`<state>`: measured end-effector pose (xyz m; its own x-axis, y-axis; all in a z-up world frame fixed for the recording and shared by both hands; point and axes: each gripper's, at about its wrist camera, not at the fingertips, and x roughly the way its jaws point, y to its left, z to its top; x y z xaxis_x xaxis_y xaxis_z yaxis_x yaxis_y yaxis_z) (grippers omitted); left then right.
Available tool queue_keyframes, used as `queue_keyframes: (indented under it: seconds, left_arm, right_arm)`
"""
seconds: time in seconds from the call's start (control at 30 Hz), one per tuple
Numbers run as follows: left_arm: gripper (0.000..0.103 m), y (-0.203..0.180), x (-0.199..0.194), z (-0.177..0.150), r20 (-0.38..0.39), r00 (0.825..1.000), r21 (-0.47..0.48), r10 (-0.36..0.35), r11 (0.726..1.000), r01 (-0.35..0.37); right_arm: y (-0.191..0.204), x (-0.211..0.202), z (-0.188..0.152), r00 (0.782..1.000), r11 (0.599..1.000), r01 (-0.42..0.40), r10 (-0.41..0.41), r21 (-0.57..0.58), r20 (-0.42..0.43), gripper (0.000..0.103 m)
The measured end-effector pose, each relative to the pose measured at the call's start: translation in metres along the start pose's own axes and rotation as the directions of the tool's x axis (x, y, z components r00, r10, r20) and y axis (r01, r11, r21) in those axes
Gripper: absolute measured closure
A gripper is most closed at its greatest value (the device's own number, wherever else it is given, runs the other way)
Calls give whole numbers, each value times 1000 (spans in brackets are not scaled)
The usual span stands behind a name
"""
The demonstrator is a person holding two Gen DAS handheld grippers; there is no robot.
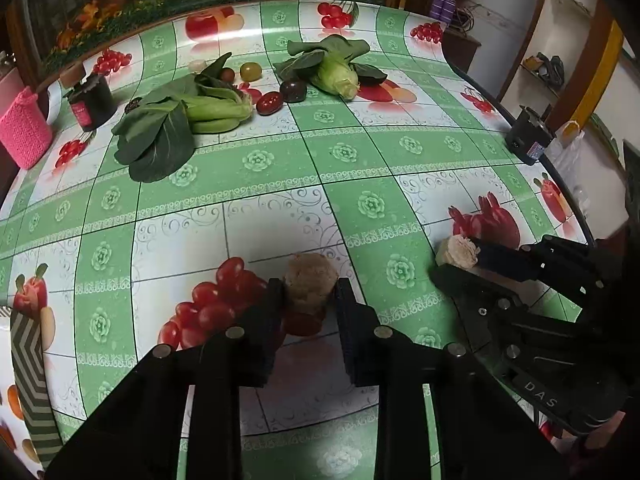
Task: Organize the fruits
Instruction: 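Grasp a beige cylindrical piece with the right tool while the left tool grasps another beige bun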
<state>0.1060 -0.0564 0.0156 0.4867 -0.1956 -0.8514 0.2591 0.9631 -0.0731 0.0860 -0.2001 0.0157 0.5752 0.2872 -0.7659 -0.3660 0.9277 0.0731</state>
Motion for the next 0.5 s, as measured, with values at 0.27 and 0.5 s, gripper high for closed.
queue_keyframes:
  seconds: [0.27, 0.5]
  left_arm:
    - [80, 16, -27, -23, 3, 1000, -36, 14, 999, -14]
    - [80, 29, -54, -50, 12, 999, -67, 44, 997, -43]
  right_arm:
    - [20, -13, -2, 1000, 1000, -23, 23, -19, 9, 75]
    - [59, -26, -12, 998, 996, -65, 66, -53, 15, 75]
